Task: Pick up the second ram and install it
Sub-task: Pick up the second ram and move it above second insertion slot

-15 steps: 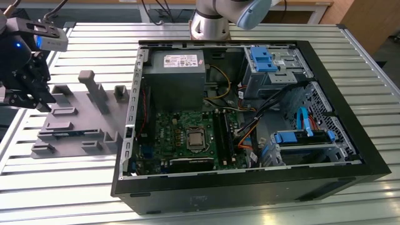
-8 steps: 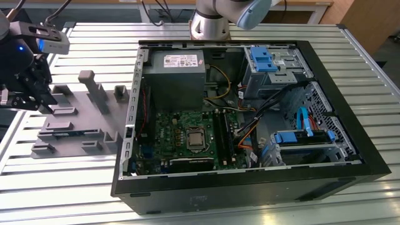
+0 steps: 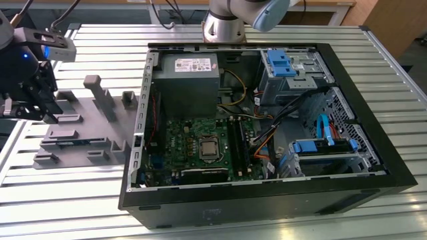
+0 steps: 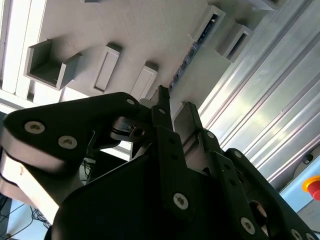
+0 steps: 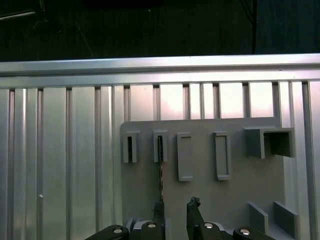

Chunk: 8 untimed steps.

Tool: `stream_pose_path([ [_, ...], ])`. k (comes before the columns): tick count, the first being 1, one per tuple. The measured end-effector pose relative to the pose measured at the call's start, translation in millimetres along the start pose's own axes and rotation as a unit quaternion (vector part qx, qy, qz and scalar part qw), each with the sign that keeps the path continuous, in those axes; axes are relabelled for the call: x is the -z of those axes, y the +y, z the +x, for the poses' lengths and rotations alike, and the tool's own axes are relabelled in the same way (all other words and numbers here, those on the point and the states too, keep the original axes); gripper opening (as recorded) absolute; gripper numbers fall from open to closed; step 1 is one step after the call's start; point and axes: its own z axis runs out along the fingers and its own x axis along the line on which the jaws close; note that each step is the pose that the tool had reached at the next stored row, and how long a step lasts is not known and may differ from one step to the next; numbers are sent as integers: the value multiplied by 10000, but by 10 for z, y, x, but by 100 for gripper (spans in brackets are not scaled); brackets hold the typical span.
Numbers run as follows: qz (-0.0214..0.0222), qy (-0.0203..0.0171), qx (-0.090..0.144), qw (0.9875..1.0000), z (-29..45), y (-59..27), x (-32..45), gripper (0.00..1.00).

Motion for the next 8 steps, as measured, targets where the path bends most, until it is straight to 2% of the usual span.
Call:
stream_pose_path([
  [8,0,3,0,10000,1,-1,-67,32],
])
